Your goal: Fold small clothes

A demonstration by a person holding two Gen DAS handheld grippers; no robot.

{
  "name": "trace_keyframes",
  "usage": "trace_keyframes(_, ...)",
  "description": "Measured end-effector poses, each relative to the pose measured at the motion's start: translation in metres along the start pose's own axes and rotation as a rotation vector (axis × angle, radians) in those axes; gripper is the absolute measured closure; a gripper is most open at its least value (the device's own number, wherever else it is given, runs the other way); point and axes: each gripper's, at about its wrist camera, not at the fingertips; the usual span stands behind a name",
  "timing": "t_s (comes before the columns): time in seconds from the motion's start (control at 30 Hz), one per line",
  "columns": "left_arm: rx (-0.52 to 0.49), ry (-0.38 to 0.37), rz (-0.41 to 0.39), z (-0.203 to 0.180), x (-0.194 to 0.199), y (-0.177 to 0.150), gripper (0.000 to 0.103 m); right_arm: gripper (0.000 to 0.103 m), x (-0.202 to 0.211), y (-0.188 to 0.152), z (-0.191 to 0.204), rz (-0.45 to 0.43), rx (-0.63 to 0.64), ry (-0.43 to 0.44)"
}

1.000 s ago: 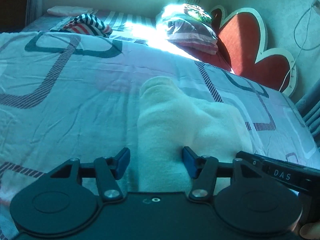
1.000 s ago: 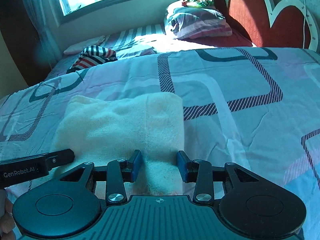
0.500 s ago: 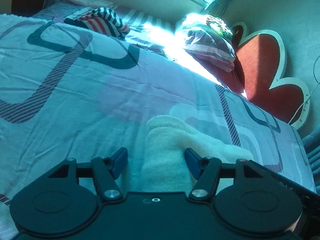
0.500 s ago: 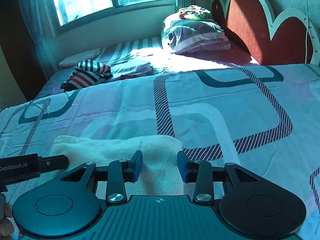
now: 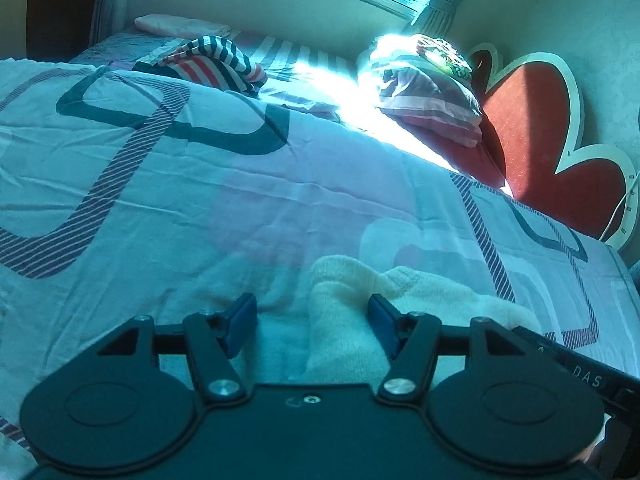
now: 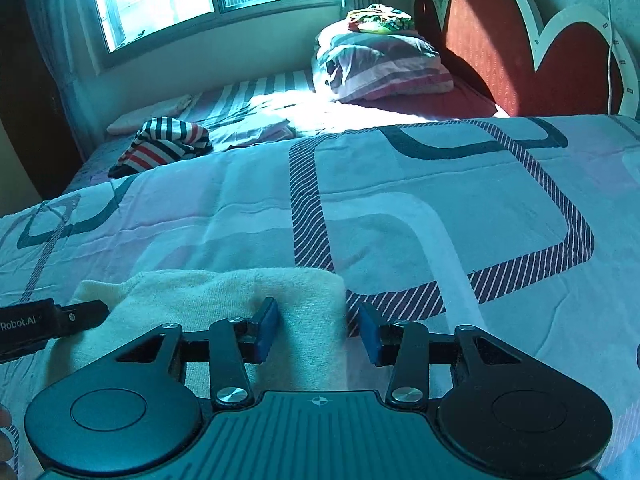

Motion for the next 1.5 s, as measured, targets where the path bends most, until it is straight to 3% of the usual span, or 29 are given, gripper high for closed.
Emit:
trace_keyframes(0.1, 0.01, 0.004, 0.006, 0.001, 0.003, 0.002, 0.041, 0.044, 0.001, 0.0, -0.009, 0.016, -0.032, 0.007)
trace_keyframes(0.37, -0.008, 0.002, -0.035, 0.004, 0.042, -0.005, 0.041, 0.044, 0.036, 0.004, -0.01, -0.008, -0.045, 0.016)
trace_keyframes(0.73, -0.023, -0.085, 0.038, 0.005, 0.077, -0.042, 0.041, 0.044, 0.094, -0.032, -0.01, -0.02, -0.03, 0.067)
trace_keyframes(0.93, -0.011, -0.076, 0.042, 0.009, 0.074, -0.05, 0.035, 0.044, 0.092, -0.054, -0.015, 0.029, -0.025, 0.028)
trace_keyframes(1.1, -0.037, -0.083, 0.024, 0.005, 0.095, -0.056, 0.039, 0.044, 0.122, -0.054, -0.012, -0.024, -0.019, 0.052)
trace_keyframes(1.3, -0.014, -0.073, 0.051, 0.011, 0.093, -0.068, 0.03, 0.044, 0.112, -0.08, -0.015, 0.071, -0.004, 0.016)
trace_keyframes(1.5, -0.067, -0.069, 0.067, 0.005, 0.102, -0.074, 0.034, 0.044, 0.133, -0.092, -0.019, 0.072, -0.035, 0.039)
Point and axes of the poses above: each gripper's, at about its wrist camera, not at the fingertips, and x roughly against the way its jaws point, z to its left, y to its top, and after that the axes turned 2 degrees about -z, right-handed
